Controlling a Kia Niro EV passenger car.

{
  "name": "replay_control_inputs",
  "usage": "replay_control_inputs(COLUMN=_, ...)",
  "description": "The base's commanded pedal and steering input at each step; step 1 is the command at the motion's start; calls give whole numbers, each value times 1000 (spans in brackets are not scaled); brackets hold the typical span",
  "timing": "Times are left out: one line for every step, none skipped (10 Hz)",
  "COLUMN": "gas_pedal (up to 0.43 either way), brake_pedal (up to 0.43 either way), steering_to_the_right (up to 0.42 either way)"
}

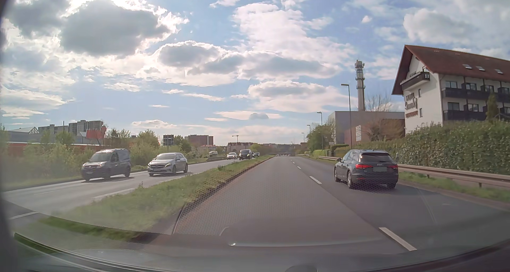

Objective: Follow the waypoints while adhering to traffic rules and regulations

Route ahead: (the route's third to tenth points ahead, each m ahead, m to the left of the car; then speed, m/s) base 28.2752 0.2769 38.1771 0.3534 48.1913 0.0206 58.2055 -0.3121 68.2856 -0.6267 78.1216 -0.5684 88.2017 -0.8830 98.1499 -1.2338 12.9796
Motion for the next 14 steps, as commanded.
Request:
replay_control_inputs(gas_pedal=87, brake_pedal=0, steering_to_the_right=-3)
replay_control_inputs(gas_pedal=87, brake_pedal=0, steering_to_the_right=-2)
replay_control_inputs(gas_pedal=87, brake_pedal=0, steering_to_the_right=-1)
replay_control_inputs(gas_pedal=87, brake_pedal=0, steering_to_the_right=0)
replay_control_inputs(gas_pedal=87, brake_pedal=0, steering_to_the_right=1)
replay_control_inputs(gas_pedal=87, brake_pedal=0, steering_to_the_right=1)
replay_control_inputs(gas_pedal=87, brake_pedal=0, steering_to_the_right=2)
replay_control_inputs(gas_pedal=87, brake_pedal=0, steering_to_the_right=2)
replay_control_inputs(gas_pedal=87, brake_pedal=0, steering_to_the_right=2)
replay_control_inputs(gas_pedal=87, brake_pedal=0, steering_to_the_right=2)
replay_control_inputs(gas_pedal=87, brake_pedal=0, steering_to_the_right=2)
replay_control_inputs(gas_pedal=87, brake_pedal=0, steering_to_the_right=2)
replay_control_inputs(gas_pedal=87, brake_pedal=0, steering_to_the_right=2)
replay_control_inputs(gas_pedal=87, brake_pedal=0, steering_to_the_right=2)
